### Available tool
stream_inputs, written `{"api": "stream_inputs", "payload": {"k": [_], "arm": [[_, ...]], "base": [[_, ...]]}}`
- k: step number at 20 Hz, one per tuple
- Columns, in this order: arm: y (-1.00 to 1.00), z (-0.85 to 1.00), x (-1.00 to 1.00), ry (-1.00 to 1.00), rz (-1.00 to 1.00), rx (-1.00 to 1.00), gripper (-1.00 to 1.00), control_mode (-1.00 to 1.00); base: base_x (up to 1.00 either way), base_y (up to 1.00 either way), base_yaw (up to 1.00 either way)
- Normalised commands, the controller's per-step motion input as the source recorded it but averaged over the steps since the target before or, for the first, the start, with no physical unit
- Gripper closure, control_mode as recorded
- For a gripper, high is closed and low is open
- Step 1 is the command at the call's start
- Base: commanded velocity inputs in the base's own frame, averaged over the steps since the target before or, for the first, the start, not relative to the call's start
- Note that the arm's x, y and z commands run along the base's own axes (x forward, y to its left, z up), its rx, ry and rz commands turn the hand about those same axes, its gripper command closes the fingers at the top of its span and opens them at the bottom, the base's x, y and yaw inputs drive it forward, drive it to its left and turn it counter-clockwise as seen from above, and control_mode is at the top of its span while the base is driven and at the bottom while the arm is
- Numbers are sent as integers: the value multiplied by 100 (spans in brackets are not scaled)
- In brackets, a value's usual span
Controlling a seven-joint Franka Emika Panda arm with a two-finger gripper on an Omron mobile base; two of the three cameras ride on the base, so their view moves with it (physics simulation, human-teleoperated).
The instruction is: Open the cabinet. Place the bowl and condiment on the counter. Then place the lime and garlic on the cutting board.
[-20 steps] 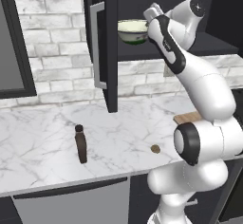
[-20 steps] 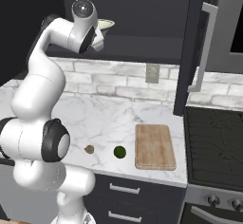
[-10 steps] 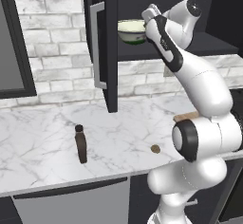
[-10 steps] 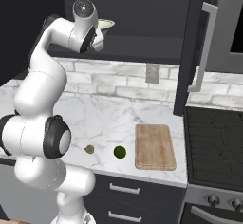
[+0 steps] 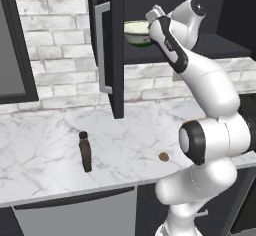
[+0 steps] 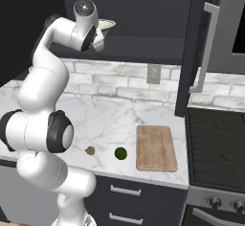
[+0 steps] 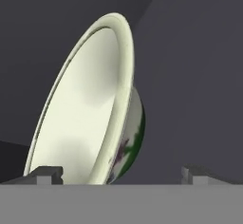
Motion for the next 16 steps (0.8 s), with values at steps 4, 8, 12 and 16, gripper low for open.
{"api": "stream_inputs", "payload": {"k": [4, 8, 12, 16], "arm": [[6, -6, 18, 2, 0, 0, -100, -100], [5, -9, 21, 1, 0, 0, -100, -100], [4, -10, 22, 2, 0, 0, -100, -100], [2, -9, 22, 2, 0, 0, -100, -100]], "base": [[0, 0, 0], [0, 0, 0], [0, 0, 0], [0, 0, 0]]}}
